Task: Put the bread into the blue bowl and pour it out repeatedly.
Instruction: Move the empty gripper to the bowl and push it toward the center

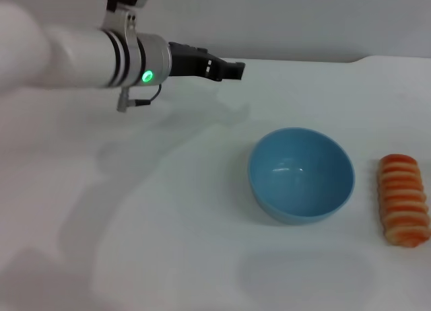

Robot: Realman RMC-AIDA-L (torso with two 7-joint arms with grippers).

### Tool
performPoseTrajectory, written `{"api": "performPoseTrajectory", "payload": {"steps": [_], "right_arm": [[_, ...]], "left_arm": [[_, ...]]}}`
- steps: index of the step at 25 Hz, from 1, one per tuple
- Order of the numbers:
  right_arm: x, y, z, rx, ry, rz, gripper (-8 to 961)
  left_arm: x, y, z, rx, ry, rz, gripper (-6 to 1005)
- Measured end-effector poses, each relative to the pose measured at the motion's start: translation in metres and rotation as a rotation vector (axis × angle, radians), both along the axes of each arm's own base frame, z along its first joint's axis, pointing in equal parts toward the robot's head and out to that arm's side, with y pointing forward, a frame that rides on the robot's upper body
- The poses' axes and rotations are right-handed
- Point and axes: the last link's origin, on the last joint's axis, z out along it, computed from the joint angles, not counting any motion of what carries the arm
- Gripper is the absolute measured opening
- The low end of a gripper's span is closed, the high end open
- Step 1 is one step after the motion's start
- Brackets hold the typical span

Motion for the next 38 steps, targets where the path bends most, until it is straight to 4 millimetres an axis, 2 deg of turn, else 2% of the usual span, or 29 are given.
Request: {"api": "performPoseTrajectory", "payload": {"steps": [3, 6, 11, 13, 19, 23, 38], "right_arm": [[-0.001, 0.002, 0.0, -0.001, 0.001, 0.001, 626], [-0.001, 0.002, 0.0, -0.001, 0.001, 0.002, 625], [-0.001, 0.003, 0.0, -0.002, 0.002, 0.001, 625], [-0.001, 0.003, 0.0, -0.002, 0.002, 0.001, 625], [0.0, 0.003, 0.0, -0.007, 0.002, -0.005, 625], [0.0, 0.002, -0.001, -0.008, 0.002, -0.007, 625], [0.004, 0.002, -0.001, -0.019, -0.004, -0.029, 625]], "left_arm": [[0.006, -0.001, 0.012, -0.152, 0.012, 0.023, 813], [0.008, -0.005, 0.012, -0.218, 0.018, 0.03, 813], [0.015, -0.019, -0.002, -0.335, 0.029, 0.03, 813], [0.016, -0.021, -0.006, -0.342, 0.032, 0.029, 813], [0.012, -0.025, -0.035, -0.344, 0.055, 0.052, 813], [0.01, -0.026, -0.044, -0.362, 0.074, 0.058, 812], [-0.007, -0.027, -0.061, -0.378, 0.092, 0.124, 813]]}}
